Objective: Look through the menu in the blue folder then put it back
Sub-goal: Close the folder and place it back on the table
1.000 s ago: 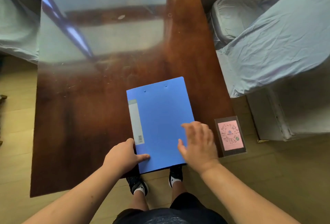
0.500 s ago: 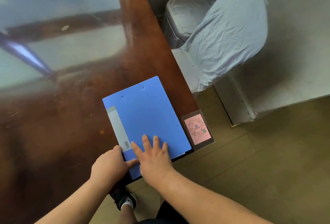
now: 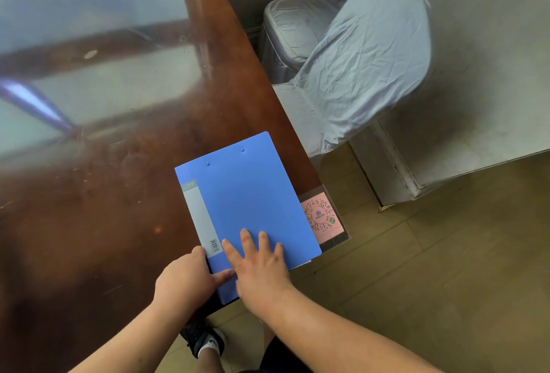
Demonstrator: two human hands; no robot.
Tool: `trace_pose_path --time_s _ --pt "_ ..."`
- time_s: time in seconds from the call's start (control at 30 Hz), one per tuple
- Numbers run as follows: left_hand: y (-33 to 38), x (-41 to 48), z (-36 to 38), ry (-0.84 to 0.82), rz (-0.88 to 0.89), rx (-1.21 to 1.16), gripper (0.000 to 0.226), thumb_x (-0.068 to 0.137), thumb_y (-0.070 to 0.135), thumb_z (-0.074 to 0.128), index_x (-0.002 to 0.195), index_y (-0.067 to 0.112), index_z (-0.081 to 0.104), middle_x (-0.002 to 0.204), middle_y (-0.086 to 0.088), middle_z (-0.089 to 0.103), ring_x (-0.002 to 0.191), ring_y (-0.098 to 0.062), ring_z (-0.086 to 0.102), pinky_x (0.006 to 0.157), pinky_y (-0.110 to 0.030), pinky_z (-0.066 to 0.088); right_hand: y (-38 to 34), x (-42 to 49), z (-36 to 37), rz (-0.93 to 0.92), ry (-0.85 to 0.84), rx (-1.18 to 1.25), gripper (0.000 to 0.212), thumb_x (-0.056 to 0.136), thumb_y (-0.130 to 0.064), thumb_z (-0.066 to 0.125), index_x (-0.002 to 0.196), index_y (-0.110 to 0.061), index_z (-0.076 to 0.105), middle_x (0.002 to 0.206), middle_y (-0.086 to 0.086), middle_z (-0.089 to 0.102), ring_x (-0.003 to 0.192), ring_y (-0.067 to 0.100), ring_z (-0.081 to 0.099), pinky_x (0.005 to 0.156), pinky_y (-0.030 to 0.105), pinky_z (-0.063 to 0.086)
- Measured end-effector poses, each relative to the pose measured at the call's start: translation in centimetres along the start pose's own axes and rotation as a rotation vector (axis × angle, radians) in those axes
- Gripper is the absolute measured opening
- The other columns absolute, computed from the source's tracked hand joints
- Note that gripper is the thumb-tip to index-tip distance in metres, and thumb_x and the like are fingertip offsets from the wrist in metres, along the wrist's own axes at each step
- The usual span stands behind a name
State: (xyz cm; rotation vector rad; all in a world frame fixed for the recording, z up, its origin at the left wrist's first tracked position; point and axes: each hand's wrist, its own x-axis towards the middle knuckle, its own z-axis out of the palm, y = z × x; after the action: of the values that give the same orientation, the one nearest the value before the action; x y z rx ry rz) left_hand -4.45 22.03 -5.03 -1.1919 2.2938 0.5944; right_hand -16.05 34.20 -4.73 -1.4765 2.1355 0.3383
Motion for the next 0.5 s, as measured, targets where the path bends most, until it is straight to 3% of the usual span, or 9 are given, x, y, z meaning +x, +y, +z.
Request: trace_pose_path --time_s 0.23,0.37,0.43,0.5 --pt "-0.3 0.1 0.2 -0.002 0.001 -0.019 0.069 0.066 0.096 0.048 0.083 0.03 0.043 0.071 0.011 0.061 0.061 -0.006 0.057 0.045 -0.028 0.039 0.0 0.1 0.0 -0.019 -0.009 -0.02 0.095 0.102 -0.032 0.068 0.167 -0.031 -0.002 0.174 0.018 0.004 0.152 0.054 0.014 0.115 0.073 0.03" --pt "-0.9 -0.5 -1.1 0.026 0.009 -0.036 0.063 0.071 0.092 0.049 0.083 0.031 0.045 0.075 0.01 0.06 0.066 -0.01 0.059 0.052 -0.031 0.048 -0.1 0.4 -1.2 -0.045 0.028 -0.007 0.084 0.105 -0.035 0.059 0.168 -0.03 0.003 0.172 0.019 0.012 0.15 0.051 0.022 0.113 0.069 0.032" --pt "-1.6 -0.5 -2.8 0.095 -0.02 -0.048 0.06 0.072 0.089 0.051 0.089 0.031 0.046 0.084 0.009 0.061 0.077 -0.015 0.063 0.061 -0.034 0.053 -0.2 1.2 -2.9 -0.039 0.013 -0.025 0.083 0.106 -0.042 0.056 0.169 -0.03 0.003 0.174 0.018 0.013 0.151 0.049 0.022 0.114 0.068 0.031" --pt "-2.5 -0.1 -5.6 0.248 -0.023 -0.08 0.065 0.073 0.086 0.052 0.11 0.032 0.053 0.106 0.009 0.065 0.097 -0.019 0.066 0.073 -0.037 0.056 -0.6 2.7 -5.6 -0.042 0.025 -0.013 0.085 0.106 -0.049 0.053 0.17 -0.03 0.0 0.177 0.018 0.009 0.155 0.05 0.017 0.118 0.068 0.026"
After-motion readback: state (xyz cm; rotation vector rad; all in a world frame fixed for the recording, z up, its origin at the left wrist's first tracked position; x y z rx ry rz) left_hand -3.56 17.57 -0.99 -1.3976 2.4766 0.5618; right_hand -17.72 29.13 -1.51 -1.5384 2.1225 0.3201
